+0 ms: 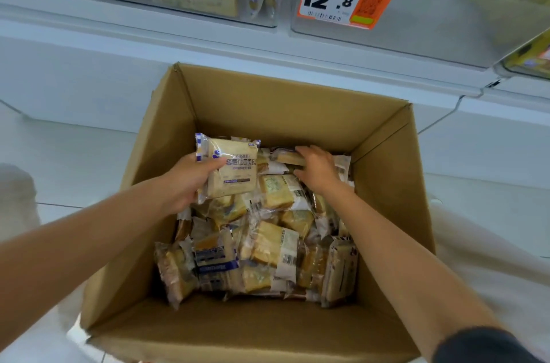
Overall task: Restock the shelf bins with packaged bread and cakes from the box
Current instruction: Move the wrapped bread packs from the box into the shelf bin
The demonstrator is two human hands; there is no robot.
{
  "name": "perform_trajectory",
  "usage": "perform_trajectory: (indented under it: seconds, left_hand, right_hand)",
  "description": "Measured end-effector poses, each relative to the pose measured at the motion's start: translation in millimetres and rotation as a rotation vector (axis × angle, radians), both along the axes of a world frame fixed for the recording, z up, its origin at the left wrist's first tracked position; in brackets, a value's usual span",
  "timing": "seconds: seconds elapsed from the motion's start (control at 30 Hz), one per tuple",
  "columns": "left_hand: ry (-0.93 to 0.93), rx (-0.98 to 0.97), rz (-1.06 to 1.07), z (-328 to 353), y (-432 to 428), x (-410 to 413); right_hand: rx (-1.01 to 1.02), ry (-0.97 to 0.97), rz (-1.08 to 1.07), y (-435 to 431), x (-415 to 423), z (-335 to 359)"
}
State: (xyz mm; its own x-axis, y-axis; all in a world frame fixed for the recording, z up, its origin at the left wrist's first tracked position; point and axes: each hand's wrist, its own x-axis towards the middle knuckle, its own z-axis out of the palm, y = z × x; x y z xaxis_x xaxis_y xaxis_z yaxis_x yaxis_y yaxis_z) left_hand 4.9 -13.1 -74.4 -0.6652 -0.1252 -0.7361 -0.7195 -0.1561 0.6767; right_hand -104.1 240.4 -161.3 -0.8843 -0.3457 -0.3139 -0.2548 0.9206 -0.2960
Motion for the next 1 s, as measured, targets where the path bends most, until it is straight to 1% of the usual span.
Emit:
perform_trajectory:
  seconds: [0.07,0.1,0.13,0.17,0.2,0.3,0.37,0.43,0.47,0.5,0.53,0.57,0.63,0.67,0.7,0.73,0.8,0.83,0.87,0.9,0.93,1.0]
  left_hand:
    - [0.001,-0.008,0.003,-0.2,-3.8,-1.8]
    - [0.005,-0.02,0.004,-1.4,-6.2,-3.8]
    - [0.014,-0.04,0.002,-0.9,-8.0,-5.8]
    - [0.031,-0.071,-0.005,-0.9,-9.2,-8.9]
    - [0.05,-0.103,-0.012,0.9,-9.2,-11.8]
    - [0.176,-0.248,-0.018,12.4,-3.4,-18.6]
    - [0.269,-0.286,-0.06,27.4,0.4,-22.8]
    - [0.305,-0.199,-0.186,46.5,4.0,-26.9]
    - [0.299,-0.154,-0.274,55.4,7.1,-28.1]
    - [0.308,-0.162,-0.363,64.3,11.1,-27.9]
    - [0.336,-0.202,-0.42,73.6,15.8,-26.4]
    - [0.378,-0.238,-0.431,79.9,18.8,-25.2]
    - [0.445,-0.252,-0.347,94.3,17.6,-21.8]
    - [0.46,-0.214,-0.295,103.7,14.2,-19.4]
    - [0.455,-0.174,-0.267,111.9,6.8,-18.6]
    - [0.433,-0.15,-0.265,126.0,-1.3,-17.6]
    - [0.354,-0.14,-0.318,150.6,-15.4,-20.7]
    - [0.368,-0.148,-0.354,162.2,-24.1,-23.5]
    - [0.406,-0.173,-0.379,174.1,-31.0,-25.8]
    - [0.451,-0.221,-0.398,184.5,-38.0,-28.6]
    - [0.502,-0.307,-0.391,195.5,-44.8,-31.7]
    - [0.615,-0.515,-0.303,218.2,-58.8,-45.4]
  right_hand:
    - [0.144,0.091,0.098,-4.1,-4.2,-13.5]
    - [0.184,0.154,0.13,-4.1,-6.1,-13.4]
    - [0.166,0.21,0.138,-2.7,-7.1,-8.5]
    - [0.099,0.225,0.121,-0.6,-8.8,-0.2]
    - [-0.003,0.199,0.096,1.3,-10.5,15.1]
    - [-0.286,-0.031,0.042,5.2,-11.3,77.6]
    - [-0.373,-0.135,0.07,3.9,-2.6,121.0]
    - [-0.389,-0.175,0.109,-3.7,7.9,152.3]
    - [-0.41,-0.182,0.115,-9.6,12.0,163.5]
    - [-0.444,-0.179,0.117,-16.1,15.4,172.4]
    - [-0.485,-0.15,0.119,-22.2,18.4,180.1]
    - [-0.528,-0.09,0.109,-28.4,21.0,187.1]
    - [-0.622,0.062,0.027,-39.0,29.3,202.1]
    - [-0.688,0.1,-0.043,-43.8,34.8,207.5]
    - [-0.764,0.08,-0.127,-48.6,41.7,214.2]
    - [-0.832,-0.002,-0.21,-55.8,46.9,220.3]
    - [-0.915,-0.231,-0.329,-71.0,50.1,227.9]
    - [-0.964,-0.299,-0.361,-80.3,49.1,235.5]
    - [-1.04,-0.322,-0.373,-88.9,45.6,242.5]
    - [-1.104,-0.304,-0.373,-97.5,41.3,251.4]
    - [-1.149,-0.26,-0.369,-106.5,36.9,262.9]
    - [-1.195,-0.162,-0.344,-123.4,19.7,287.1]
